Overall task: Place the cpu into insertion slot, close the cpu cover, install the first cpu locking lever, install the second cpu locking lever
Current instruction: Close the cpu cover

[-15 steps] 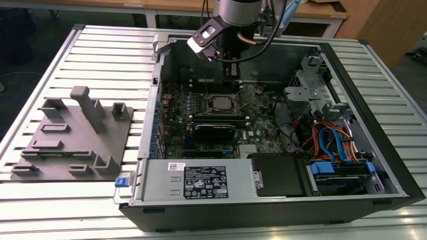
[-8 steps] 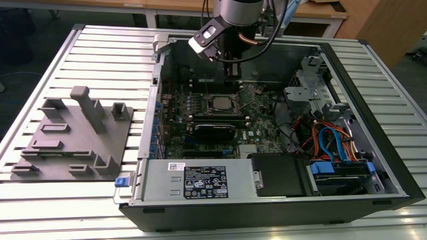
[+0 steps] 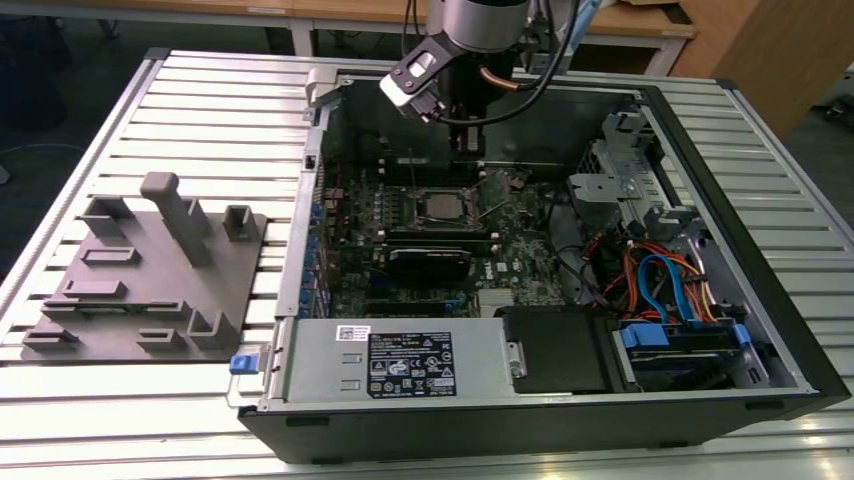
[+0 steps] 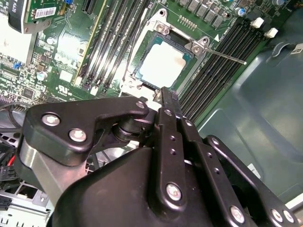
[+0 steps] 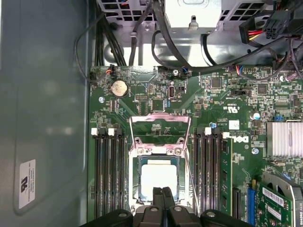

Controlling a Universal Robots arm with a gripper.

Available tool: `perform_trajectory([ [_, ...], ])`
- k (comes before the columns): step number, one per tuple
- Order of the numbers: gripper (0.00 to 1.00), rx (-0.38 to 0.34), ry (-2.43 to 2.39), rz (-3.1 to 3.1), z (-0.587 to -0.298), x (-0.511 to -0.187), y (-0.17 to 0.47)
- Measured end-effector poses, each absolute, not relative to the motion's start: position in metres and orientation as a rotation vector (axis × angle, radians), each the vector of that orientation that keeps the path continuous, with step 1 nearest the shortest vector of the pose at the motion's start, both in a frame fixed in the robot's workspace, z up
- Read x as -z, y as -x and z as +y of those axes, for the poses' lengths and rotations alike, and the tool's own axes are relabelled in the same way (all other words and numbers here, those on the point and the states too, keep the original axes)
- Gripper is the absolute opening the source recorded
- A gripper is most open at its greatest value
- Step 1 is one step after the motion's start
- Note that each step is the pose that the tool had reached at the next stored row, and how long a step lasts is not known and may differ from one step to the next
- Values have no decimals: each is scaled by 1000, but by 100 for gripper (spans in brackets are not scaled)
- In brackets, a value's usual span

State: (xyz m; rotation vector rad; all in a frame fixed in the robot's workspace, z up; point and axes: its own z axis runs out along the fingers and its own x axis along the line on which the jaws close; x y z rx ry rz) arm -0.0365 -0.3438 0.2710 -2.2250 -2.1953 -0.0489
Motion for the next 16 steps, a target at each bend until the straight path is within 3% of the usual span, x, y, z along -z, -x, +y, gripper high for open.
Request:
perform_trajectory([
  [16,10,49,2225,-2195,-344,-271,32],
])
